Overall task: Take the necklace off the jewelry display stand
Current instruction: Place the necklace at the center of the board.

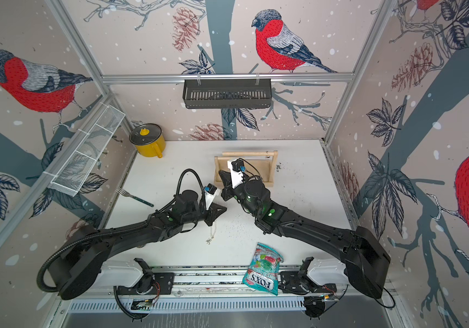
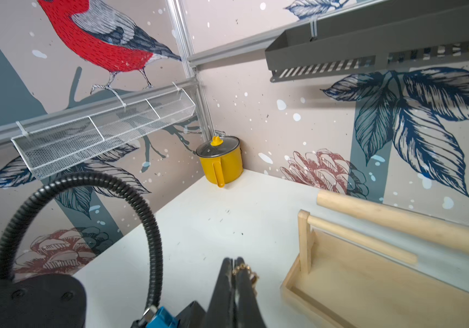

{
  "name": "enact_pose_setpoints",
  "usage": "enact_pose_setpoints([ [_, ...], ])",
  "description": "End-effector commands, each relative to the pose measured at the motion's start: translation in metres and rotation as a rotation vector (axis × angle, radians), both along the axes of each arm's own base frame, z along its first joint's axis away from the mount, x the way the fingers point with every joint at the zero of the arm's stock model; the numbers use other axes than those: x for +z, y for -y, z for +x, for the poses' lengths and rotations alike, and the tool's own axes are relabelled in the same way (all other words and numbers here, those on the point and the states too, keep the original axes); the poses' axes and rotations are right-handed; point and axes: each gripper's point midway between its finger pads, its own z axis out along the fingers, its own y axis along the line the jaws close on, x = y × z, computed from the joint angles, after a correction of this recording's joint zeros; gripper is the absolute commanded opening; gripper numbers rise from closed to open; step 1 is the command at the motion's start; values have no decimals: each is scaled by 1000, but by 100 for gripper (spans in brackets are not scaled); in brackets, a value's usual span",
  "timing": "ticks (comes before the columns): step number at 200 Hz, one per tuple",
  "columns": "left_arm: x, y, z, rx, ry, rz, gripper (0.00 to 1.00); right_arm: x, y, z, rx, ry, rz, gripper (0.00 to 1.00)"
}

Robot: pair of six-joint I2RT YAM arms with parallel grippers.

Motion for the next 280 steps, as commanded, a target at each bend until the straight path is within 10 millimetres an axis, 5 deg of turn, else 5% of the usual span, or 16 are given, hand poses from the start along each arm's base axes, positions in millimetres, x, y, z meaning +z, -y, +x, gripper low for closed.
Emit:
enact_pose_setpoints([
  [1,-11,7,-17,-12,-74,-1,0,-2,10,2,-48,-20,34,1],
  [59,-27,30,-52,-45,-191,-12,0,-38,35,-4,-113,-102,17,3],
  [107,-63,32,-71,-14,-356,33,0,-78,47,-2,-159,-167,-53,6],
  [178,-93,43,-99,15,-493,95,0,-130,65,26,-167,-244,-109,7],
  [280,-119,34,-104,131,-639,172,0,-204,47,48,-117,-351,-184,6],
])
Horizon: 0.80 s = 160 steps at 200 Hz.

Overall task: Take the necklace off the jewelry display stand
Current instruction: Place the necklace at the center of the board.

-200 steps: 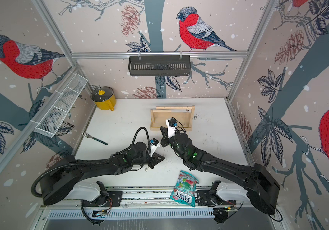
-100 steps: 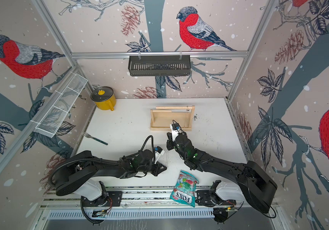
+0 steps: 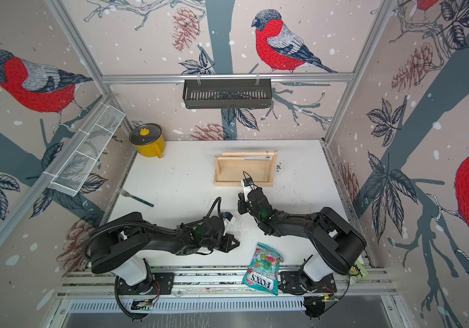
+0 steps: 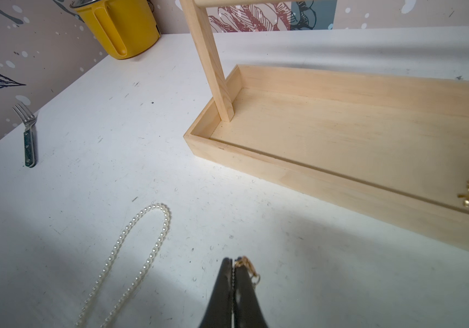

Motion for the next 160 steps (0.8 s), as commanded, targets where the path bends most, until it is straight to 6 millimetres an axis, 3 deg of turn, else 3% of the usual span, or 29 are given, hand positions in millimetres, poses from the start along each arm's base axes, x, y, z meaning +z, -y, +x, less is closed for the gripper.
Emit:
enact_pose_setpoints([
  [1,-16,-13,-6,36,-66,88,0,6,-13,8,21,25,60,6],
  [60,-23,-21,-7,69,-111,161,0,-25,-18,14,23,-22,18,7],
  [119,-48,-30,-12,94,-191,274,0,-50,-16,21,11,-68,-25,7],
  [160,-48,-40,-9,127,-184,329,0,-65,-13,22,-8,-99,-48,9],
])
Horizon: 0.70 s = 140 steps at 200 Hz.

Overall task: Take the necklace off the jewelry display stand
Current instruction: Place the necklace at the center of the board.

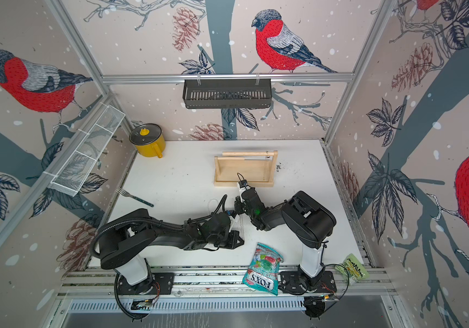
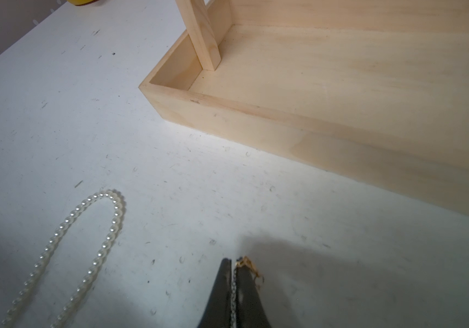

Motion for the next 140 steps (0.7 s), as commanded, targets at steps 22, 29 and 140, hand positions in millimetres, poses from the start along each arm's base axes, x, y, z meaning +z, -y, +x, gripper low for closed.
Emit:
enact_pose_setpoints([
  [22,-44,-60,-16,74,-87,290,0,-6,2,7,-30,-2,-9,8],
  [29,-45,-62,-17,77,-91,297,0,-6,2,8,-34,-5,-12,9],
  [140,-50,-73,-20,110,-106,316,15,-7,2,13,-50,-25,-44,14],
])
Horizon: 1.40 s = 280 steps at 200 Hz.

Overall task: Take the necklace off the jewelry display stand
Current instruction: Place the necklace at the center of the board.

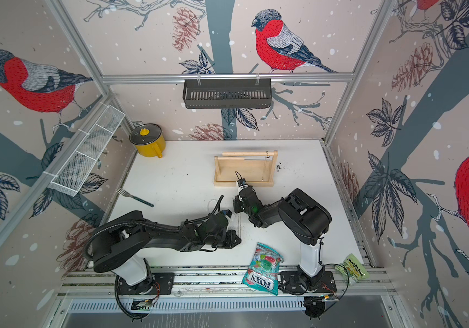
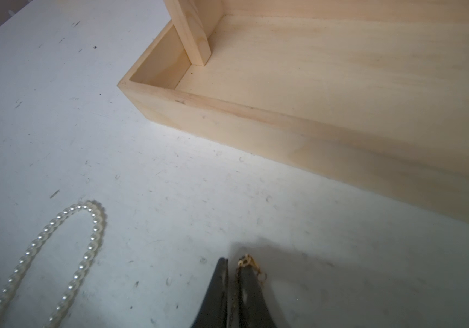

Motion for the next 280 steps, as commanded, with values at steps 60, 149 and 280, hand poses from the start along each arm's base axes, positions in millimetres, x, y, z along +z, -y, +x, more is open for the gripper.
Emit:
enact_pose_setpoints([
  [60,-47,-60,-23,46,-115,274,30,2,2,3,-18,-16,-26,24],
  [149,-43,-68,-20,60,-85,303,40,15,-4,0,6,-25,-45,54],
  [280,1,-76,2,50,122,287,54,70,-2,-10,-35,50,-106,79],
])
